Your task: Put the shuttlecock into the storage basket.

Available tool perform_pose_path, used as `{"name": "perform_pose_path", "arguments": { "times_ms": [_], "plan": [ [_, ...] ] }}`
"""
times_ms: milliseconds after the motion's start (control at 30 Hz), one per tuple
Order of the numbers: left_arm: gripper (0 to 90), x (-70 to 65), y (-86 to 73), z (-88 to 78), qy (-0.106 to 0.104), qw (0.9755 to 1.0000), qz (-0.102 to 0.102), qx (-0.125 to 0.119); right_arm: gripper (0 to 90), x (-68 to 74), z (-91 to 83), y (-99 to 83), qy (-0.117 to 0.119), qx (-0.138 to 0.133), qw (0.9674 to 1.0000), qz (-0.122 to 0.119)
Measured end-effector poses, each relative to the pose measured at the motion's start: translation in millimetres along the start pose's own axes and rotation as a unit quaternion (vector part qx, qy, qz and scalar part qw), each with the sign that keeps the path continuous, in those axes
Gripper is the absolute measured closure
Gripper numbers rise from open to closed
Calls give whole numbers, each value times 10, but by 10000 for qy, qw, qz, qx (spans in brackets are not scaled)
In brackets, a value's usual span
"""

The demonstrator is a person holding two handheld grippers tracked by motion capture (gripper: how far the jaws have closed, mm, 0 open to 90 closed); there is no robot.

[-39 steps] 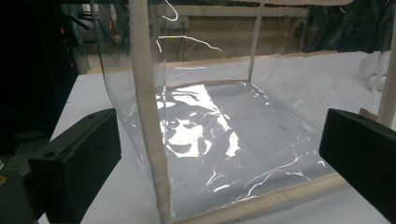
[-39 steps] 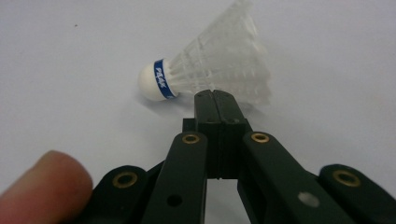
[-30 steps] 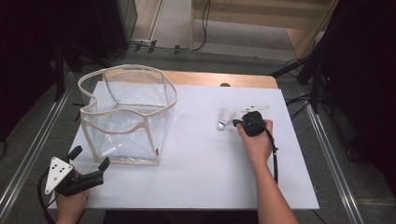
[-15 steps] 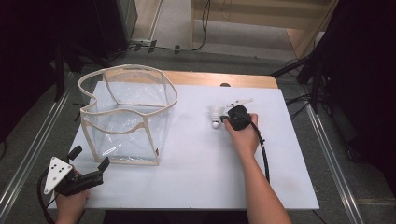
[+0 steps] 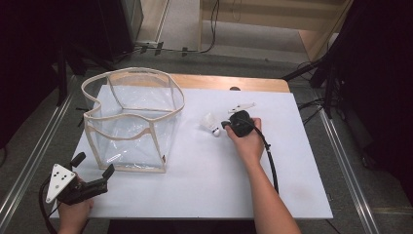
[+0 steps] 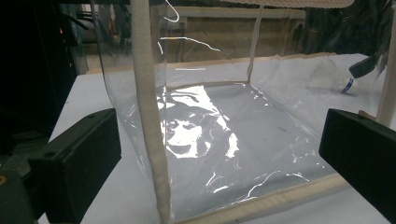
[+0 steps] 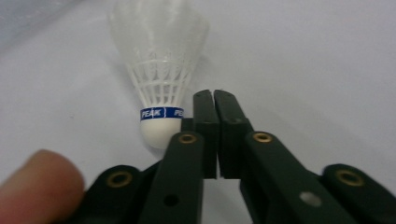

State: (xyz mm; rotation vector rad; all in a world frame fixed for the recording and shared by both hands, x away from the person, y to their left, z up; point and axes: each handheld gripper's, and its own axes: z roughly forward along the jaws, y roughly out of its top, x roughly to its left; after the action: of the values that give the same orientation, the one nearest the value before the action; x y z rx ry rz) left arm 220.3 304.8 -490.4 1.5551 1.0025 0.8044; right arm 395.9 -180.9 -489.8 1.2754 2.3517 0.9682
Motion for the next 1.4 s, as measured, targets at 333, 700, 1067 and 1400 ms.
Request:
{"name": "perform_pose_path", "arguments": {
  "times_ms": [333,700,1067,1400],
  "plan": [
    [0,4,1,-2,8,10000,-6,7,88,128,-203,33,483,-34,9974,-531],
    [0,2,1,-2,1,10000,-2,6,0,336,-123,2,855,321,9855,-1428],
    [0,5,1,-4,-2,10000,-2,3,73,424,32,-49,981,678,9733,-1961],
    [0,3,1,-2,-5,10000,0,4,360,468,67,-62,1093,786,9660,-2205]
  ]
}}
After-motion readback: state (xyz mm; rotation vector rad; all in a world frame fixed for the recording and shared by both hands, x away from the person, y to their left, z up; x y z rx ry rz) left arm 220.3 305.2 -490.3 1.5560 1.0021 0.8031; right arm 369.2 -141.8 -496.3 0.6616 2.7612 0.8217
